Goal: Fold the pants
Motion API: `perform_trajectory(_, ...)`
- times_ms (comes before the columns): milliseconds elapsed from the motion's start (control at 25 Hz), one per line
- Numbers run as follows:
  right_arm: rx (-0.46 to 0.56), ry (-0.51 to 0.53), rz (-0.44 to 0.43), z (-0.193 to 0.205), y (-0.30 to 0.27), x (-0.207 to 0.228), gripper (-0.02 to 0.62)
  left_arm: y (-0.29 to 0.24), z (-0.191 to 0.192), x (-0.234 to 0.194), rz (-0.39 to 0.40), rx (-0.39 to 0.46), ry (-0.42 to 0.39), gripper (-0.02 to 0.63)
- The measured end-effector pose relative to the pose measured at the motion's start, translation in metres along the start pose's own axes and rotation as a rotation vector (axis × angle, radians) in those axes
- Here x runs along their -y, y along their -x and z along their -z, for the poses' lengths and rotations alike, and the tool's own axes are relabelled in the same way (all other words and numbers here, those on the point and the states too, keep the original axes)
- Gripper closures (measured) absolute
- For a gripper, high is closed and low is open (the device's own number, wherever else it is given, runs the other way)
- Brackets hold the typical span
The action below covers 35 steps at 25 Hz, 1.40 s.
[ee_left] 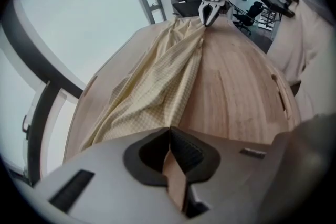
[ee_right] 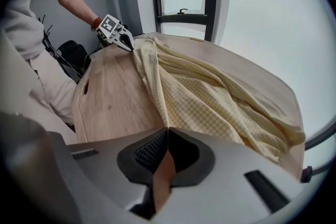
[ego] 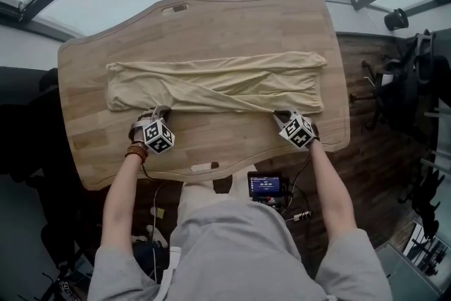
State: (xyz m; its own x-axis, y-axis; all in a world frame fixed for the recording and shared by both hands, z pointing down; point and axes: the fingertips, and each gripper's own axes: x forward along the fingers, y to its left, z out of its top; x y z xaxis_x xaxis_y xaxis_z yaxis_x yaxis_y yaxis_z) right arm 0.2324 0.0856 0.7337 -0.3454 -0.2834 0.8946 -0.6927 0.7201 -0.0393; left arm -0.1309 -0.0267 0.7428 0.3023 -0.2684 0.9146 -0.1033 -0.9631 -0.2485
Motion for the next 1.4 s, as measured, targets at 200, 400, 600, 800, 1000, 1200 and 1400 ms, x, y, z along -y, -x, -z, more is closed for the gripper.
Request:
perform_trajectory(200,0.002,-0.012,-0.053,0.022,0.010,-0.020,0.586,0.031,0.007,0.068,0.025,0.015,0.120,0.591)
perform_trajectory(400,-0.031,-0.029,-0.023,0.035,0.015,-0.023,0.584,0.077,0.044,0.084,0.006,0.102,0.404,0.562)
perform_trajectory(600,-0.012,-0.072,0.020,0.004,0.012,-0.029,0.539,0.124,0.185,0.033,-0.240,0.070,0.964,0.541)
perform_trajectory(800,-0.004,0.007,-0.009,-0.049,-0.009,-0.052,0.476,0.117,0.285,0.018,-0.322,-0.030,1.270,0.469)
perform_trajectory(1000,-0.071,0.111,-0.073,-0.070,-0.025,-0.067,0.454,0.092,0.280,0.023,-0.244,-0.057,1.277,0.504)
perform_trajectory(1200,-0.123,0.150,-0.149,-0.072,-0.041,-0.085,0.457,0.103,0.289,0.022,-0.238,-0.089,1.156,0.577)
perform_trajectory(1400,-0.026,0.193,-0.315,-0.098,-0.044,-0.137,0.588,0.129,0.344,0.023,-0.303,-0.191,1.183,0.575)
